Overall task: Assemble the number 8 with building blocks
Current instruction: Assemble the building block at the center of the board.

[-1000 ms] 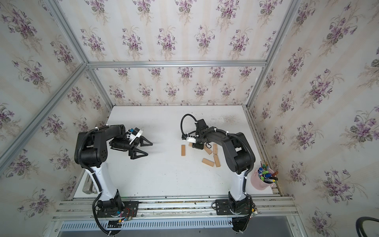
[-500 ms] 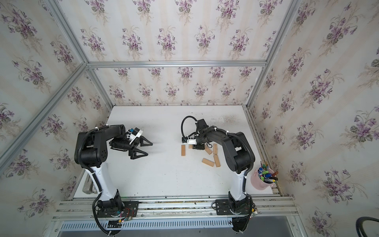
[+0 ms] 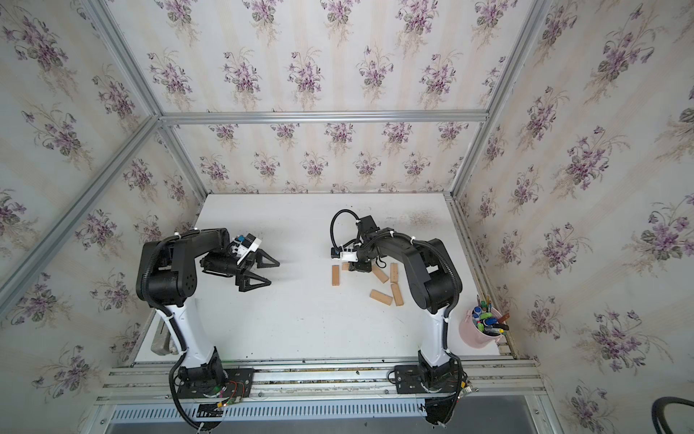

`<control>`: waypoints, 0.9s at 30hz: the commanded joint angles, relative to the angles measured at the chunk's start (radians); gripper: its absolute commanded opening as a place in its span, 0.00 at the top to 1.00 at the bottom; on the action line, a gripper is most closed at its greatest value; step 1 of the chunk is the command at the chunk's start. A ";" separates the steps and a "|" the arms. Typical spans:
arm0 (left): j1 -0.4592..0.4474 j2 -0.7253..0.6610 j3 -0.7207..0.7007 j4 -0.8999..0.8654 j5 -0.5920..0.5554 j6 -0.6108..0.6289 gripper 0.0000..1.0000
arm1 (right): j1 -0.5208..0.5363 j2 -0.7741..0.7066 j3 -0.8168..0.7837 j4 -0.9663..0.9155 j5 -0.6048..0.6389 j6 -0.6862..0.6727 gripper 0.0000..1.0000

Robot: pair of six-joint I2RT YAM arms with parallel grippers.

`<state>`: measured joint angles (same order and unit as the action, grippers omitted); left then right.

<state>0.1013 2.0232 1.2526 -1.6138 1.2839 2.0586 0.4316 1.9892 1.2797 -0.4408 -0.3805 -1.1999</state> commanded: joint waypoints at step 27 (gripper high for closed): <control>0.001 -0.002 0.003 -0.170 0.005 0.382 0.00 | 0.003 0.028 0.013 -0.042 -0.060 -0.040 0.75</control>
<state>0.1013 2.0232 1.2526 -1.6138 1.2839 2.0586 0.4324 2.0056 1.2930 -0.4419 -0.4301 -1.2274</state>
